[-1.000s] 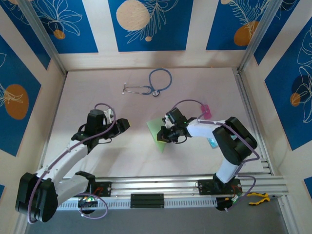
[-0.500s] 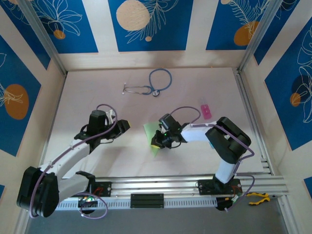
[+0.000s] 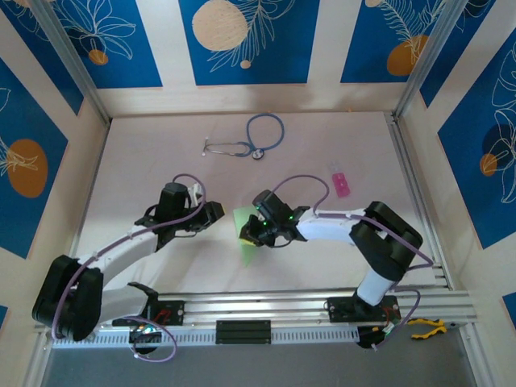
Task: Fold a paper plane with a square sheet of paper (pick it up from the middle)
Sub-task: Fold the wing for the fifth time at the center of the table.
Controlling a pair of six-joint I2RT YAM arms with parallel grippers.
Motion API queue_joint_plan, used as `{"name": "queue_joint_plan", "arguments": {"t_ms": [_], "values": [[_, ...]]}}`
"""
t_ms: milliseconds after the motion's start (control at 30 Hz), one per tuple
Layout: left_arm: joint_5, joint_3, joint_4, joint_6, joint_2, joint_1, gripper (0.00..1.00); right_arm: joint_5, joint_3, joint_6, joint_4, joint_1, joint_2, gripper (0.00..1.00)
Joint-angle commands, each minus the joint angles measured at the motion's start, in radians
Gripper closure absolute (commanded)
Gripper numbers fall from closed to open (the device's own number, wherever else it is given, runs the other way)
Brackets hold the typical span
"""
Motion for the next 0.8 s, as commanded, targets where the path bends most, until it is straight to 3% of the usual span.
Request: {"name": "queue_joint_plan", "arguments": {"t_ms": [0,133,300,533,767], "values": [[0.029,0.037,0.027,0.000,0.026,-0.014,0.72,0.044,0.013,-0.101,-0.141,-0.032,-0.036,0.86],[0.023,0.044,0.031,0.002,0.037,-0.020,0.72,-0.130,-0.053,-0.142,-0.023,-0.094,-0.015,0.88],[0.026,0.043,0.024,0.006,0.031,-0.022,0.72,-0.195,-0.018,-0.219,-0.044,-0.101,0.029,0.88],[0.027,0.036,0.004,0.023,0.020,-0.021,0.71,-0.128,0.080,-0.275,-0.191,-0.095,0.121,0.88],[0.016,0.027,0.002,0.024,0.009,-0.021,0.71,-0.084,0.026,-0.098,-0.162,-0.091,0.147,0.90]]}}
